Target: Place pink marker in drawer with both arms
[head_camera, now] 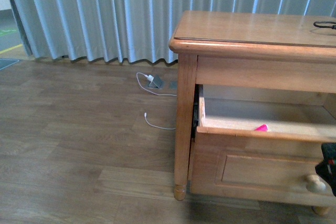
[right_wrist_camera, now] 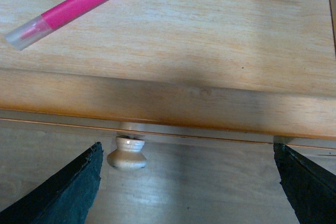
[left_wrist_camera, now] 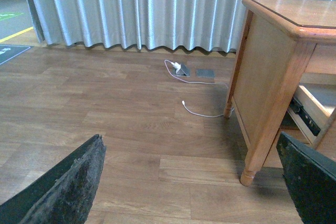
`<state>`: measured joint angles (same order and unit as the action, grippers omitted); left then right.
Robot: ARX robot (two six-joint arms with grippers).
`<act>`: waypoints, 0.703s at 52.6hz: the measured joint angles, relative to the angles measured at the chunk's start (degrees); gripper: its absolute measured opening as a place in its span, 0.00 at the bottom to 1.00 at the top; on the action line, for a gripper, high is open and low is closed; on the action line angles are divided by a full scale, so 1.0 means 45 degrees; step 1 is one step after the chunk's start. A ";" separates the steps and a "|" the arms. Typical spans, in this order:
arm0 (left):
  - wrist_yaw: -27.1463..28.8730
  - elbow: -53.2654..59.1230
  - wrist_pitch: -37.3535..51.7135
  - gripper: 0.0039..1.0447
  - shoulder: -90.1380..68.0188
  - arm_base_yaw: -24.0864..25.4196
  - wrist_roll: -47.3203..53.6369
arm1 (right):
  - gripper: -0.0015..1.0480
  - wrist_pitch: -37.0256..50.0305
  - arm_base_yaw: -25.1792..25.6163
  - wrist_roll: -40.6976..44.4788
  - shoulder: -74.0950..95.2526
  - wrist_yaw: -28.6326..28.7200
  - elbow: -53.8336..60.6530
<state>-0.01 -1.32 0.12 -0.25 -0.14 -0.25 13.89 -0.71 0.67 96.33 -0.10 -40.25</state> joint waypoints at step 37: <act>0.0000 0.0000 0.0000 0.94 0.0000 0.0000 0.0000 | 0.92 0.4104 -0.0107 -0.1015 0.5013 -0.1666 -0.4070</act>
<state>-0.01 -1.32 0.12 -0.25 -0.14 -0.25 32.36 -1.19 -3.90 118.89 -7.60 -58.57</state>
